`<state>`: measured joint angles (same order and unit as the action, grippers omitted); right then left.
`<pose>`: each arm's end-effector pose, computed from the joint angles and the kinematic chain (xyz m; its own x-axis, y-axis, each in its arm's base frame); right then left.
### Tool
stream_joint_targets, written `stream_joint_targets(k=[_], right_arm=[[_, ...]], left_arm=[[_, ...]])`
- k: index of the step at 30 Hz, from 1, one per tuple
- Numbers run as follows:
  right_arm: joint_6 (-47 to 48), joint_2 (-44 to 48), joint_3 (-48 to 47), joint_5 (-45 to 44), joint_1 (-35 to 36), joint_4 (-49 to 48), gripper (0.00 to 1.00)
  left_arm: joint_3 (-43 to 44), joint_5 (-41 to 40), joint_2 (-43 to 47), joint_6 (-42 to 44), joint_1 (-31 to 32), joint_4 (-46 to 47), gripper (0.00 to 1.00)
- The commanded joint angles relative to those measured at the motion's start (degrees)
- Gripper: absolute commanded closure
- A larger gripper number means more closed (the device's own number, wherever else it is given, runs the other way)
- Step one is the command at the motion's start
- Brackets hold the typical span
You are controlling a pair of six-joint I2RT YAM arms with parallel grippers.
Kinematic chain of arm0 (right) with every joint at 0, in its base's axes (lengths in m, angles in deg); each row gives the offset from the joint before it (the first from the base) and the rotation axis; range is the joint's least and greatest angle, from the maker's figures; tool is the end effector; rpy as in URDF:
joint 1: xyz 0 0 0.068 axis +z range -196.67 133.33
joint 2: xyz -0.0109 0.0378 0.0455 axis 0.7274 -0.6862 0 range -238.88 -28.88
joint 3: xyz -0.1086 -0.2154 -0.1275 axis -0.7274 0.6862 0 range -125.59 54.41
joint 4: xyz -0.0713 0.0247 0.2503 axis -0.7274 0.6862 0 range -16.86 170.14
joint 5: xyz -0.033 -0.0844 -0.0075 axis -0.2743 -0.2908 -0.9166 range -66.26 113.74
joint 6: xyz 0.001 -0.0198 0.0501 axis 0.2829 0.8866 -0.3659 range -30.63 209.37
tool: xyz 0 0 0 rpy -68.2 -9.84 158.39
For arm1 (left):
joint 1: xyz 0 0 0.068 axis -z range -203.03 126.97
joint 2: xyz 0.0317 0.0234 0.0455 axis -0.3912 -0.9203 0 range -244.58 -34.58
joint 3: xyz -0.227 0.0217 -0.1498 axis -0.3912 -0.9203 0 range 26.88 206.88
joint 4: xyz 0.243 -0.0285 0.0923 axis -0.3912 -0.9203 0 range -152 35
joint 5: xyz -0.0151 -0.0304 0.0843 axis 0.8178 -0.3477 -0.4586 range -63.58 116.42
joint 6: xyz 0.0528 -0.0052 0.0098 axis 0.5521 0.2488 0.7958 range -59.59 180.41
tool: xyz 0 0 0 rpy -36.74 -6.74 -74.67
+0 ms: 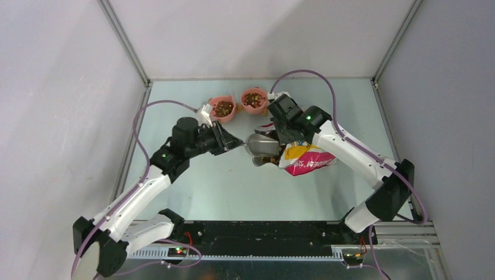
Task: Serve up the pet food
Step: Collect the pet food from the pet food bag.
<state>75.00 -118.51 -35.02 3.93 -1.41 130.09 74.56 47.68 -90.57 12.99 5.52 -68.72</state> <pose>0.2352 0.2201 0.3463 -0.7066 -0.3811 -0.5962 -0.3751 0.9162 -0.1411 0.1896 -0.1178 0.3161 -0.7682 -0.3632 -0.5272 0.2586 0.5772 -0.7746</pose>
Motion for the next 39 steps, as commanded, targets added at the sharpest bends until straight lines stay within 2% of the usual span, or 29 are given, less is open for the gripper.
stream_joint_targets(k=[1,4,11,20,23,27,33,39], right_arm=[[-2.13,3.76,2.34,1.41,-1.81,-0.83,1.00],[-2.99,4.26,3.11,0.69,-2.35,-0.52,1.00],[-3.40,4.03,3.11,0.70,-2.84,-0.69,1.00],[-4.66,4.08,2.59,0.04,-2.96,1.15,1.00],[-5.00,4.30,2.73,-0.32,-3.15,1.82,1.00],[-5.70,4.74,2.85,-0.04,-3.73,2.28,1.00],[-7.14,5.22,3.03,1.80,-4.53,1.88,1.00],[-8.91,6.28,3.26,2.45,-5.01,1.18,1.00]], left_arm=[[1.31,-12.52,-3.70,1.98,3.54,6.11,1.00],[0.18,-17.00,-6.40,-0.64,4.96,7.97,1.00],[-2.98,-23.14,-12.90,-7.97,8.82,21.78,1.00],[1.53,-33.76,-22.81,-9.64,14.69,25.68,1.00],[1.63,-32.60,-26.13,-10.32,15.38,28.81,1.00],[-1.74,-27.46,-27.95,-12.10,14.91,37.49,1.00],[-7.85,-16.84,-28.94,-16.67,12.97,56.34,1.00],[-12.66,-15.77,-22.67,-18.10,11.31,58.01,1.00]])
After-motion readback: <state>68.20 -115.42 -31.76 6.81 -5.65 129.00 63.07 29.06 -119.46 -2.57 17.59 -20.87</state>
